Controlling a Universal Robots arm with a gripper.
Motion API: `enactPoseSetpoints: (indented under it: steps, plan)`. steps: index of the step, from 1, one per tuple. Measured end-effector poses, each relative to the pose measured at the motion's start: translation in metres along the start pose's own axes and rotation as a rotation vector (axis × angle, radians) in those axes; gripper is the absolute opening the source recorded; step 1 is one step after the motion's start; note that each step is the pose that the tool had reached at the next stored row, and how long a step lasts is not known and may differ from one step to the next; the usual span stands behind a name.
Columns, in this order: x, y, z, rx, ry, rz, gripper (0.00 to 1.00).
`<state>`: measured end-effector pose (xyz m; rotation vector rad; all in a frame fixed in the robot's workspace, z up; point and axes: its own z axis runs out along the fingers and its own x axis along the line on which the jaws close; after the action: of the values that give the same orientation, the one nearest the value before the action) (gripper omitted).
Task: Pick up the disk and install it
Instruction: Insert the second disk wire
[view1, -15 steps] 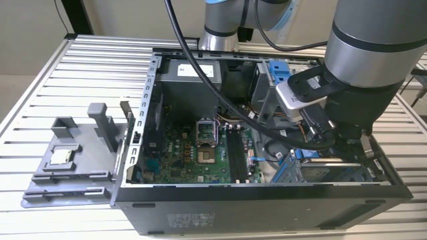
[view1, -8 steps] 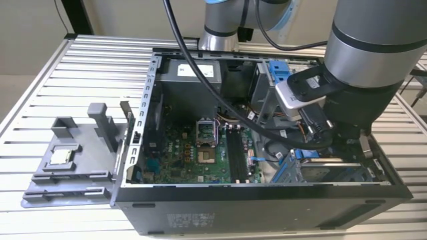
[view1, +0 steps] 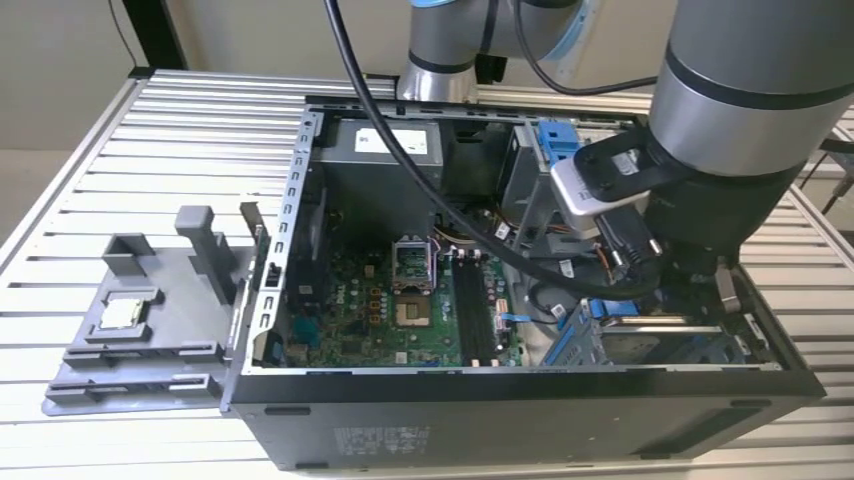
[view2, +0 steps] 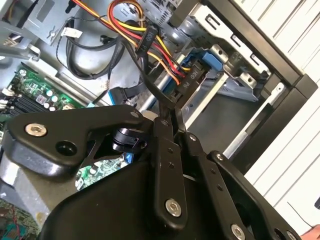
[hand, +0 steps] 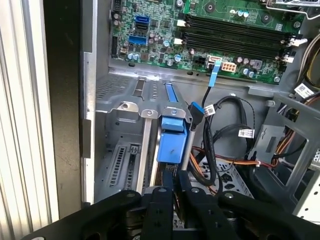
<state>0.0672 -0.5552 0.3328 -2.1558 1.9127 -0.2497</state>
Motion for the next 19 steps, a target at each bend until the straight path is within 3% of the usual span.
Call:
enactPoseSetpoints:
  steps: [4,19]
  plan:
    - [0.0003,-0.002,0.0007,0.0007,-0.0018,0.007,0.0]
    - [0.0005,-0.0039,0.0021,0.0017,0.0074,0.036,0.0]
